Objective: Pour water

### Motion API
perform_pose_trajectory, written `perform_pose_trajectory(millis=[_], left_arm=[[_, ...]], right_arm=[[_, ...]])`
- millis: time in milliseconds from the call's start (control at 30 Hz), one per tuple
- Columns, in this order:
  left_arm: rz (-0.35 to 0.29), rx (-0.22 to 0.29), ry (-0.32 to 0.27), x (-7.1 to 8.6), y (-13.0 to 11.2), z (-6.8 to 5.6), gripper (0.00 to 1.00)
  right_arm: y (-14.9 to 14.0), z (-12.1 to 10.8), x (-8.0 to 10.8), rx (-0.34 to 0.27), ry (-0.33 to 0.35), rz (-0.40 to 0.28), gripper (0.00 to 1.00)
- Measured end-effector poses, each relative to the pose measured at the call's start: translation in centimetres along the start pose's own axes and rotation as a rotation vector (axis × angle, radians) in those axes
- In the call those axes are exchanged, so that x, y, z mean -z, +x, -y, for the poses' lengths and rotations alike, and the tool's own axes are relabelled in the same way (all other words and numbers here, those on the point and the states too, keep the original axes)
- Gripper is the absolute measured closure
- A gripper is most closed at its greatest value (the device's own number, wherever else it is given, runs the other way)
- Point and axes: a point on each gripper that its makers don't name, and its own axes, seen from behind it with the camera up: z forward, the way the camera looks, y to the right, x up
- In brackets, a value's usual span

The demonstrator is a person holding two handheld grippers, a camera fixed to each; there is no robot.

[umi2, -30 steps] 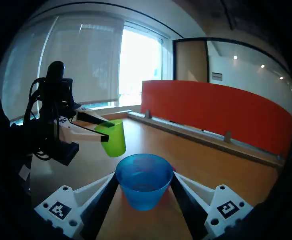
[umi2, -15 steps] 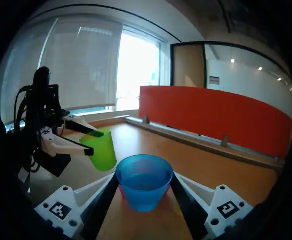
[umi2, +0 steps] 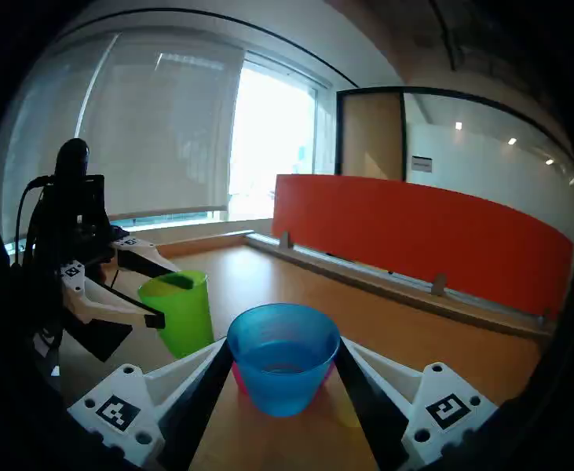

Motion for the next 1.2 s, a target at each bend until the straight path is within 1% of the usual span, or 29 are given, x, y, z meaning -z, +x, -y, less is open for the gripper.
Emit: perform_pose_trajectory(millis=[300,500,700,800,1000,1200], left_arm=[[0.008,0.001,-0.039,-0.1,-0.7,-2.1,0.13],[0.026,-0.009,-0.061,-0.3,-1.4,-3.5,0.12],[0.051,-0.020,-0.063,-0.7,-2.3,-3.8,0.12],[0.061,-0.017,-0.067,-0.8,-2.6,-4.0,0.12],[0.068,-0.016,-0.072,-1.3,-2.8,-4.2,0.13],[0.076,-0.029,-0.077,-1.6,-3.0,-4.5,0.13]], right_arm=[[0.9,-0.1,0.0,0.036,0.004,-0.001,0.09],[1.4,0.1,-0.1,0.069,0.014,-0.001,0.09],[2.1,0.5,0.0,0.117,0.026,-0.003,0.09],[2.4,0.6,0.0,0.139,0.031,-0.006,0.09],[2.8,0.8,0.0,0.191,0.034,-0.003,0.09],[3.0,1.1,0.0,0.252,0.042,0.001,0.09]])
